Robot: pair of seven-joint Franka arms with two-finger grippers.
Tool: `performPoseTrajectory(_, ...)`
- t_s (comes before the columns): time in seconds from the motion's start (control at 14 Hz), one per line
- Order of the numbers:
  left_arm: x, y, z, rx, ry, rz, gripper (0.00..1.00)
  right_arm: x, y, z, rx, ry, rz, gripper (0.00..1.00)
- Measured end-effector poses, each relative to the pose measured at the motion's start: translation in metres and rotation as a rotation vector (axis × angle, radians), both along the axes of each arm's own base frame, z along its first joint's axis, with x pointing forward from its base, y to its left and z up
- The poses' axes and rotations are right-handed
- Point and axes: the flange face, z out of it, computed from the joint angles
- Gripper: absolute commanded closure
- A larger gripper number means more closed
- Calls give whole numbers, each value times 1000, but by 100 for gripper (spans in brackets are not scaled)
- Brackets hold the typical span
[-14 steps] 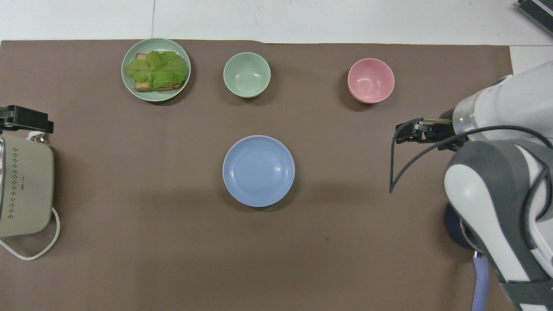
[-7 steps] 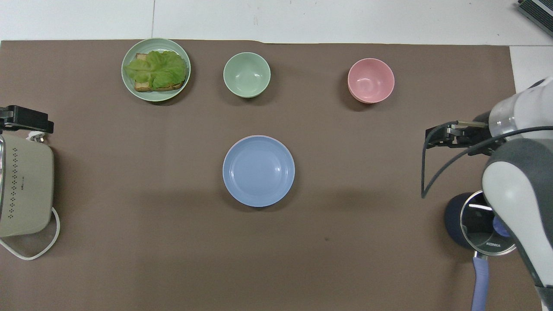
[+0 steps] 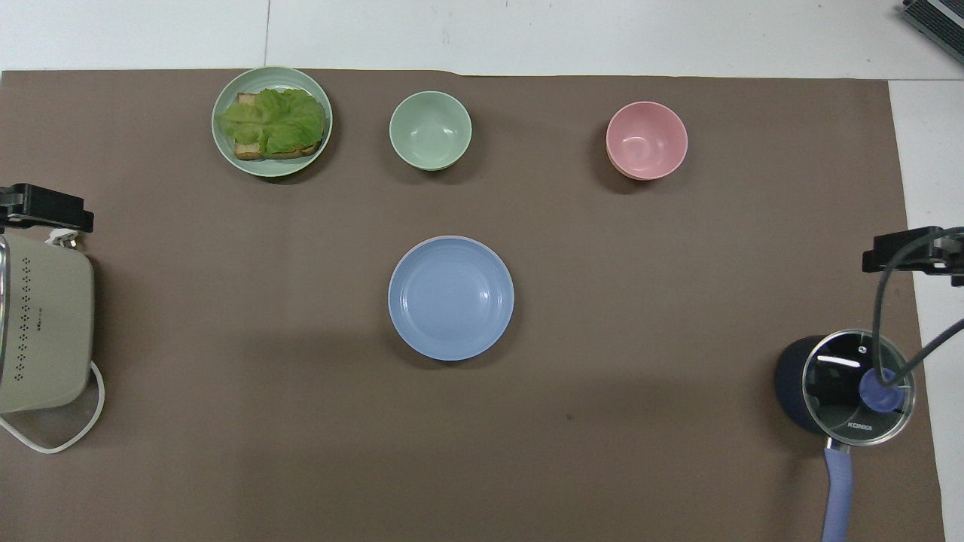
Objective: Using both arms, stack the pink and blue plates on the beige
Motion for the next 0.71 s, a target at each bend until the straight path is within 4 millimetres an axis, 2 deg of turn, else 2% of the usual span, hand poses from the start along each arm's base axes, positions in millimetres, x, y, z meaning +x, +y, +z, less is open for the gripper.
performPoseTrajectory(0.14,0,0,0,0,0,0,0,-2,1,6,-8,1,3,0)
performPoseTrajectory(0.71,0,0,0,0,0,0,0,0,9,-7,-9,31,35,0)
